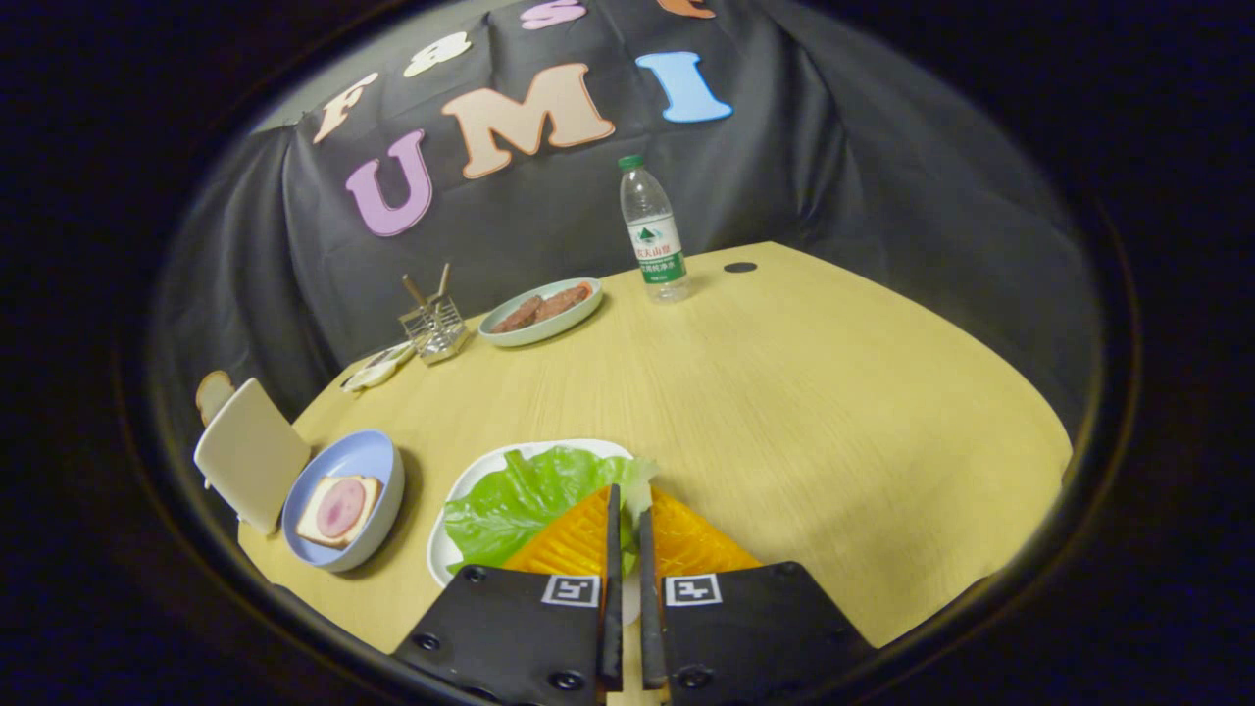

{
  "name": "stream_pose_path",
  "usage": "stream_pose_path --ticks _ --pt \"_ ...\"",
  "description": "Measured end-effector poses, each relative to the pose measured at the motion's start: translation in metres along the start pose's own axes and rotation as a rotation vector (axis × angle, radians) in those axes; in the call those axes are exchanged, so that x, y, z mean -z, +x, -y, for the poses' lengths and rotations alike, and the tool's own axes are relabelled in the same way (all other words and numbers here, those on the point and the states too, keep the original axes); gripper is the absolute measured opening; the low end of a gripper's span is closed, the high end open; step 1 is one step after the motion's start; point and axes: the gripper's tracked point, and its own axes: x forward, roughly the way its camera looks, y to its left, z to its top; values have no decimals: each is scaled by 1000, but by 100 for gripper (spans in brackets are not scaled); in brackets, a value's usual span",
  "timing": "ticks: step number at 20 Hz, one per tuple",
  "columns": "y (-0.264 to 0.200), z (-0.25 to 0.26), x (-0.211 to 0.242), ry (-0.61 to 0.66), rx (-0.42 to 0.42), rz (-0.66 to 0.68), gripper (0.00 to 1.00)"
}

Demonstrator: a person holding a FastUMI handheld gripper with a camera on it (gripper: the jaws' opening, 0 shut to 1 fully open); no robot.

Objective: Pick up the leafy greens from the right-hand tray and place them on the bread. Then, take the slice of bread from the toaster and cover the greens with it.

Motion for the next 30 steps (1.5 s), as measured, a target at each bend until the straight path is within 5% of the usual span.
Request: stream_pose_path --ticks 11,20,25,30 --pt "-29 -41 -37 24 -124 136 5" --pt "-80 -139 -86 130 -377 316 5" --pt "-94 -214 -84 248 -578 288 5" --pt "-77 -265 -58 282 -607 216 5"
